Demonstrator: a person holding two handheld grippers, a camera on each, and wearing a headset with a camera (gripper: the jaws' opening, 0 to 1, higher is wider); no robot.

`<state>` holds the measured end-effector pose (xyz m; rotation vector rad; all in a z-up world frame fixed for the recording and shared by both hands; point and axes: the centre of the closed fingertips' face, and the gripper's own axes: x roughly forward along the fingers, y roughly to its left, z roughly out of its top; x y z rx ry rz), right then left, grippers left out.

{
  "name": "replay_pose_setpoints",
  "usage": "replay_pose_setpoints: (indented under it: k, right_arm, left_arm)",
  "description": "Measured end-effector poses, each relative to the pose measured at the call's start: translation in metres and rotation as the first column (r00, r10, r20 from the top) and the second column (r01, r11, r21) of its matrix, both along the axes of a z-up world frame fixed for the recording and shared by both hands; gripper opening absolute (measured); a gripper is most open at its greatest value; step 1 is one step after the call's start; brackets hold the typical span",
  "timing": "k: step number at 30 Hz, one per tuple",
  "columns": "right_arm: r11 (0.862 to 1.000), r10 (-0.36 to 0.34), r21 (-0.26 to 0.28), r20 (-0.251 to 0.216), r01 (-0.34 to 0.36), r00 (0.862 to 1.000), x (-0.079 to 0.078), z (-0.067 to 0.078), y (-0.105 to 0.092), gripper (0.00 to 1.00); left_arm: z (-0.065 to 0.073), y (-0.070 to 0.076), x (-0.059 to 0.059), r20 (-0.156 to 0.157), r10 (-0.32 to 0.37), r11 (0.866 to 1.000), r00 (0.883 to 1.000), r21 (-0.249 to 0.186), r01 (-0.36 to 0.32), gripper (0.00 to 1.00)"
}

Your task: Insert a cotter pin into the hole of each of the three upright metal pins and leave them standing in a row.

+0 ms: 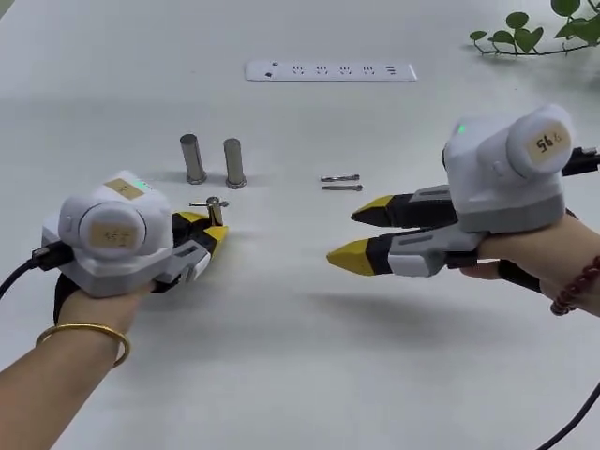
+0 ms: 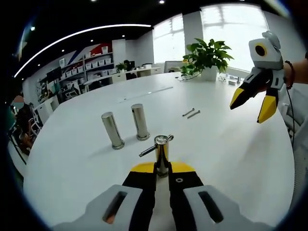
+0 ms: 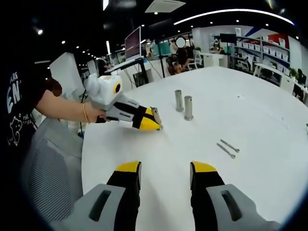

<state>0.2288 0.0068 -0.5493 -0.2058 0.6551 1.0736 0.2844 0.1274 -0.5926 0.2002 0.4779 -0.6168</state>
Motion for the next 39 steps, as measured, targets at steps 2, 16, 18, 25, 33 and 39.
replay_pose_setpoints:
  k: [2,16,18,25,33,39]
  right_arm:
    - [1.0,-0.001,-0.001,-0.002,0.001,1.0,-0.001,-0.001,0.0,0.36]
    - [1.0,-0.003,-0.003,-0.016,0.003,1.0,-0.003,-0.006,0.002,0.36]
    - [1.0,-0.002,-0.001,-0.017,0.002,1.0,-0.004,-0.006,0.003,0.35]
    - [1.0,-0.016,0.019,-0.013,0.016,1.0,-0.001,0.0,0.005,0.35]
    - [0.987,-0.08,0.139,-0.022,0.082,0.997,0.009,0.02,0.012,0.36]
    - [0.981,-0.104,0.164,-0.026,0.107,0.994,0.019,0.024,0.016,0.35]
  left_arm:
    - [0.0,0.0,0.0,0.004,-0.001,1.0,1.0,0.004,0.001,0.06]
    - [-0.001,0.001,0.001,-0.015,0.001,1.0,1.0,-0.024,-0.001,0.06]
    - [-0.001,0.001,0.0,-0.015,-0.005,1.0,1.0,-0.021,0.005,0.07]
    - [0.001,0.002,-0.002,-0.022,0.0,1.0,1.0,-0.03,-0.001,0.18]
    - [0.015,0.008,-0.008,-0.04,0.024,0.996,0.999,-0.089,-0.028,0.33]
    - [0.029,0.013,-0.014,-0.027,0.036,0.995,0.999,-0.095,-0.038,0.42]
